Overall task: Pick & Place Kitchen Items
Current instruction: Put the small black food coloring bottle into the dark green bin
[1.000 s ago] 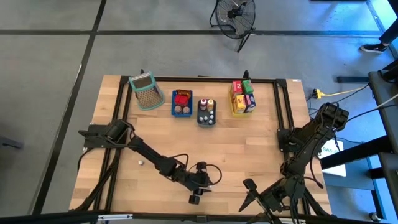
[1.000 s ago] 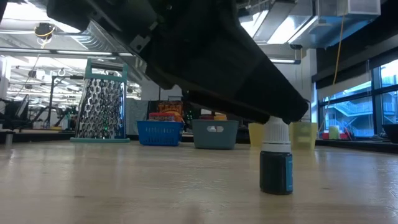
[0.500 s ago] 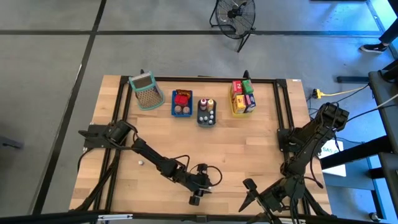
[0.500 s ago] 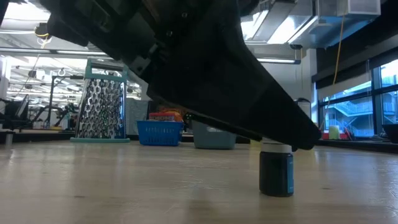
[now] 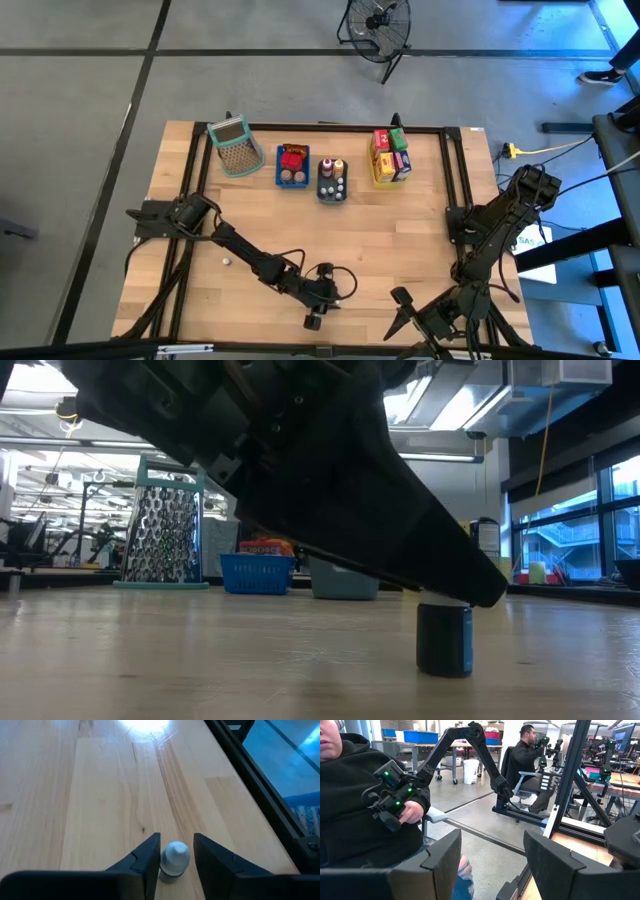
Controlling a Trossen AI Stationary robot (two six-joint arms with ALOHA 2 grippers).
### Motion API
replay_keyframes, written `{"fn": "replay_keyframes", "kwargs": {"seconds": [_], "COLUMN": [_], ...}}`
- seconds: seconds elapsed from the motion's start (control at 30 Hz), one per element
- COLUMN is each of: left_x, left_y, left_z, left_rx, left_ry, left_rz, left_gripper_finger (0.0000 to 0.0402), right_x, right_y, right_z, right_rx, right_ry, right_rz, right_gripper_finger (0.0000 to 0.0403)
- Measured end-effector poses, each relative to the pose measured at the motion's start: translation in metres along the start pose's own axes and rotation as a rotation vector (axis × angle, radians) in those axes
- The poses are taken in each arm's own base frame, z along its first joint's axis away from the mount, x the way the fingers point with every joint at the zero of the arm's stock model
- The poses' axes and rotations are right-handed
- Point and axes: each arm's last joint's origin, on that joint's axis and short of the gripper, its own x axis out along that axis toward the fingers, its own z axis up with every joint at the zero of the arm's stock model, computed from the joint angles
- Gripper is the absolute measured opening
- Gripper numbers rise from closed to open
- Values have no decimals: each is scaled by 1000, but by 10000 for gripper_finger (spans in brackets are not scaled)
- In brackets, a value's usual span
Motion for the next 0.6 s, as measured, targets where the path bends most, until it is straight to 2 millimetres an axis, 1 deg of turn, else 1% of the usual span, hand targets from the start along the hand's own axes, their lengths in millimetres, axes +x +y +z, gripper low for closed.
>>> {"fn": "replay_keyframes", "kwargs": {"seconds": [0.27,0.47,0.6], "left_x": [0,-1,-11], "left_y": [-1,-1,-1], "left_z": [0,1,9], "left_rx": [6,9,11], "left_ry": [6,11,18], "left_rz": [-24,-31,-23], "left_gripper_finger": [66,64,65], "right_x": [0,0,0], "right_y": [0,0,0], "right_z": [0,0,0], "right_rx": [0,0,0], "right_ry": [0,0,0], "right_rz": [0,0,1], "right_gripper_finger": [217,217,217]}}
